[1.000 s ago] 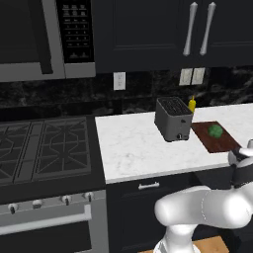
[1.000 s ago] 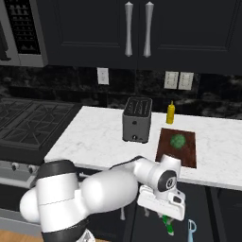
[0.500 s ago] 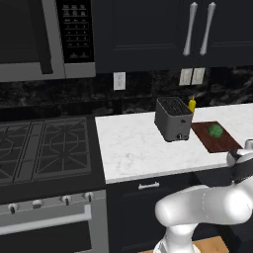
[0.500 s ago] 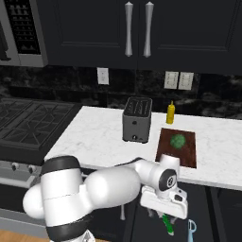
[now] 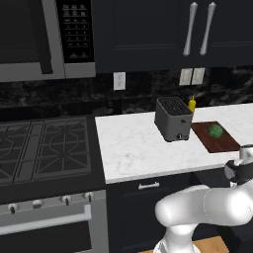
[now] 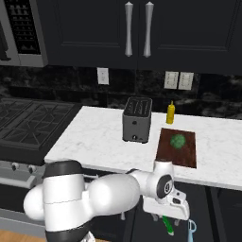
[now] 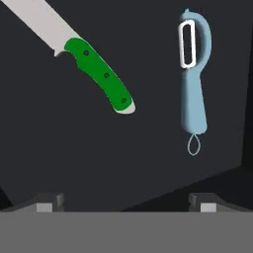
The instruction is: Place the appropriate cutting tool for cutting the broccoli skin on the cutting board.
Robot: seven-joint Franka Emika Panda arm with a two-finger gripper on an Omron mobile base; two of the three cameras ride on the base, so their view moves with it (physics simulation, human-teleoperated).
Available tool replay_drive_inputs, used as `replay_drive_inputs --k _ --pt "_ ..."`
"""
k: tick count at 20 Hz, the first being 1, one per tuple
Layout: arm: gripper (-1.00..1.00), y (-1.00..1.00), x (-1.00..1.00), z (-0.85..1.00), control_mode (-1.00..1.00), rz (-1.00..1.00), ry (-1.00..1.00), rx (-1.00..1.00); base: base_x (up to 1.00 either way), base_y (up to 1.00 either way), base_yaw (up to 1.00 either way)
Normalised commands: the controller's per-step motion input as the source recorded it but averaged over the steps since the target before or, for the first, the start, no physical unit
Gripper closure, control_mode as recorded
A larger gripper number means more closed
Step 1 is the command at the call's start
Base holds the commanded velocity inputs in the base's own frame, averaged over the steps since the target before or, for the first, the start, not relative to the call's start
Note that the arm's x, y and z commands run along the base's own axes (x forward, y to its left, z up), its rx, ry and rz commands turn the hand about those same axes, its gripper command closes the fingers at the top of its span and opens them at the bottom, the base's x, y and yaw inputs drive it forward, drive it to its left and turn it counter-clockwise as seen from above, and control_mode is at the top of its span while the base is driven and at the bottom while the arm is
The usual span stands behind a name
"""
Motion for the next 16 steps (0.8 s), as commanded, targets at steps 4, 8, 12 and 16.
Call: replay_drive_inputs --k 4,8,12,16 --pt "-1.0 -0.09 0.09 -0.08 -1.0 0.16 -0.22 0.07 0.0 0.0 0.0" --pt "-1.0 -0.05 0.31 -0.17 -1.0 0.19 -0.28 0.1 0.0 0.0 0.0" --pt "-1.0 -0.26 0.24 -0.18 -1.0 0.25 -0.14 0.04 0.0 0.0 0.0" --pt "-1.0 -0.09 0.2 -0.15 -1.0 0.28 -0.03 0.06 0.0 0.0 0.0"
